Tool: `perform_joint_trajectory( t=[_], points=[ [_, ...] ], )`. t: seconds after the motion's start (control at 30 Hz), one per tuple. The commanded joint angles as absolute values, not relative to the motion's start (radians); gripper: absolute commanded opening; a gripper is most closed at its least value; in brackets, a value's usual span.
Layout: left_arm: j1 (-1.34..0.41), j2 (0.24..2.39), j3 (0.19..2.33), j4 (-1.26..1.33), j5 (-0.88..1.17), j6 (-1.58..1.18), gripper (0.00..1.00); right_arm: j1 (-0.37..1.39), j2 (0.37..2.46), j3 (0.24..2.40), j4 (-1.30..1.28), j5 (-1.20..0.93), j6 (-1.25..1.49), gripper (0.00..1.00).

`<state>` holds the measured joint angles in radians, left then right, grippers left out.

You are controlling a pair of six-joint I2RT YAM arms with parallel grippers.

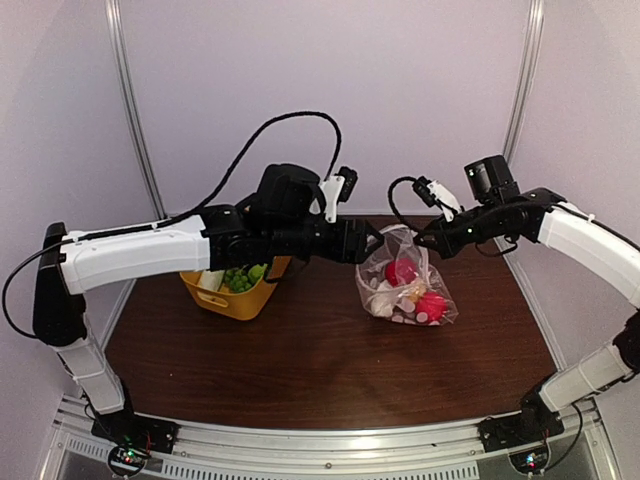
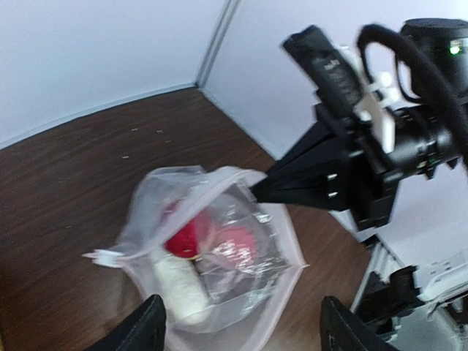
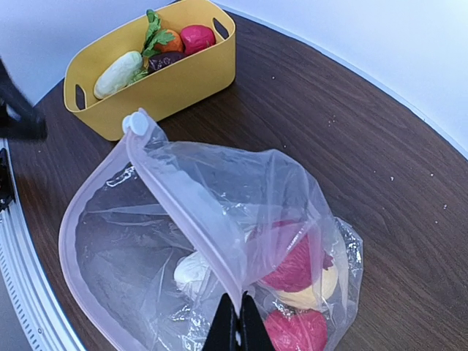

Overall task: Place the food in the zip-top bag and seal the zipper
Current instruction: Pick up the fake vegetable from the bin.

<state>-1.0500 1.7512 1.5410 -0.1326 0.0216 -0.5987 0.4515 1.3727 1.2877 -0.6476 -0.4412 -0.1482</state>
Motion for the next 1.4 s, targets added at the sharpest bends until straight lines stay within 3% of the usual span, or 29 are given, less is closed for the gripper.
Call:
perform_joint_trajectory(
  t=[0.0,0.3,0.57,0.87,1.37],
  points=[
    [-0.977,1.67,1.511,-0.422,-0.225,-0.389,0.75,0.437,1.29,1.218,-0.585,-0.465,-0.187,0.0],
    [-0.672,1.628,1.458,-0.665,-0.25,-0.325,0.75,0.429,1.196,1.152,-0.551,-0.496,-0.209,0.0],
    [-0.506,1.737,1.474,-0.751,-0.175,-0.336,0.72,0.427,1.168,1.132,-0.545,-0.5,-0.201,0.0],
    [-0.492,1.937,1.609,-0.905,-0.304,-0.287,0.63,0.426,1.16,1.11,-0.53,-0.491,-0.201,0.0],
    [-0.454,2.059,1.624,-0.935,-0.459,-0.259,0.62,0.425,1.158,1.091,-0.517,-0.497,-0.195,0.0]
  ],
)
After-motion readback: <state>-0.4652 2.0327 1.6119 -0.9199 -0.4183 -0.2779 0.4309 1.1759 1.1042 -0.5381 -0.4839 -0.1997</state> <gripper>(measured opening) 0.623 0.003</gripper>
